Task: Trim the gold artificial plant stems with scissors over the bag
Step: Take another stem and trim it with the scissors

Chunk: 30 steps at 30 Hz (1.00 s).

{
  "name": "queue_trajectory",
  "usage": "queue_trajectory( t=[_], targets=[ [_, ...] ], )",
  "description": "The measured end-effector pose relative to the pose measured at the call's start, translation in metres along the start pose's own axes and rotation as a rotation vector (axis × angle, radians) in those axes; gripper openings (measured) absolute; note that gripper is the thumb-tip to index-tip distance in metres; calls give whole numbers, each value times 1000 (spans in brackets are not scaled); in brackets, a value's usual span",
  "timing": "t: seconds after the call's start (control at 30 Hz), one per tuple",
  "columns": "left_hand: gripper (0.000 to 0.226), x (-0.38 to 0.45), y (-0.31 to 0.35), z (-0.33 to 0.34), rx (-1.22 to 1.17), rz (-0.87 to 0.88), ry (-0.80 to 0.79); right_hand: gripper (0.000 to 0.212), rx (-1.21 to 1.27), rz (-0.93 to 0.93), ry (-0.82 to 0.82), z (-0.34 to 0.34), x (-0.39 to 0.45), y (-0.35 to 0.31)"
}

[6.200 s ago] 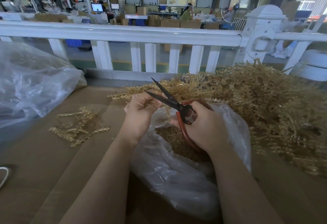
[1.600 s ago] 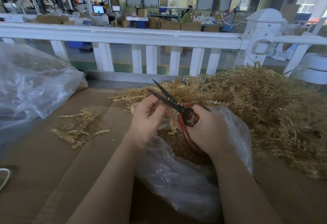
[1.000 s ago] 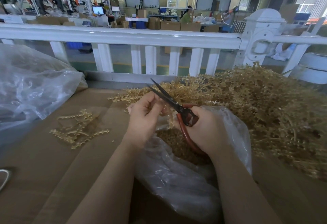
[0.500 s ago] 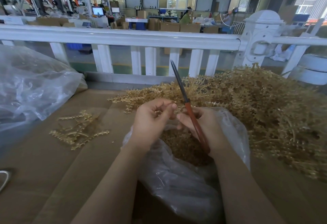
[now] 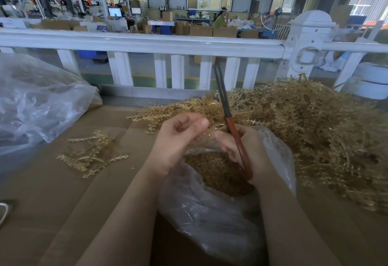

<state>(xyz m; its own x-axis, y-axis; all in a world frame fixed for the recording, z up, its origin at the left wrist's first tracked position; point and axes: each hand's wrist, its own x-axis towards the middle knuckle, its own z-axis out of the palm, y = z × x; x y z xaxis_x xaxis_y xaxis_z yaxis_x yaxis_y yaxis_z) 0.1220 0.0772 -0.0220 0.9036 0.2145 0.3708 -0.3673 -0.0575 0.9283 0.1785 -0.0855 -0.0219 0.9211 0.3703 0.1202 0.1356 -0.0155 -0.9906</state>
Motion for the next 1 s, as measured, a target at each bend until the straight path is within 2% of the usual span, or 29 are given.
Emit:
queue_trajectory(
  t=[0.1, 0.2, 0.3, 0.4, 0.43, 0.5, 0.6, 0.7, 0.73, 0.8, 1.0],
  targets=[
    [23, -1, -2, -1, 48, 8, -126, 22, -59, 8, -9, 2, 1, 0],
    [19, 0, -4, -5, 40, -36, -173, 20, -12, 10, 10, 2, 0, 0],
    [18, 0, -6, -8, 133, -96, -225, 14, -2, 29, 30, 1, -1, -1],
    [18, 1, -8, -10, 140, -173, -252, 18, 46, -4, 5, 2, -2, -1],
    [16, 1, -7, -10, 95, -198, -241, 25, 94, -26, -5, 3, -4, -1],
    [10, 1, -3, -11, -44, -259, -185, 45, 182, -82, 1, 3, -4, 0],
    [18, 3, -2, -13, -214, -335, -68, 46, 256, -165, 29, 0, -3, 4],
    [16, 6, -2, -12, -449, -389, 62, 62, 257, -211, 61, -2, -1, 6],
    [14, 7, -2, -11, -516, -402, 108, 61, 228, -218, 76, -2, 0, 8],
    [15, 9, -2, -10, -578, -410, 192, 44, 121, -223, 93, -1, 2, 10],
    [22, 9, -5, -2, -520, -389, 381, 29, -240, -284, 63, 7, -1, 14]
  ],
)
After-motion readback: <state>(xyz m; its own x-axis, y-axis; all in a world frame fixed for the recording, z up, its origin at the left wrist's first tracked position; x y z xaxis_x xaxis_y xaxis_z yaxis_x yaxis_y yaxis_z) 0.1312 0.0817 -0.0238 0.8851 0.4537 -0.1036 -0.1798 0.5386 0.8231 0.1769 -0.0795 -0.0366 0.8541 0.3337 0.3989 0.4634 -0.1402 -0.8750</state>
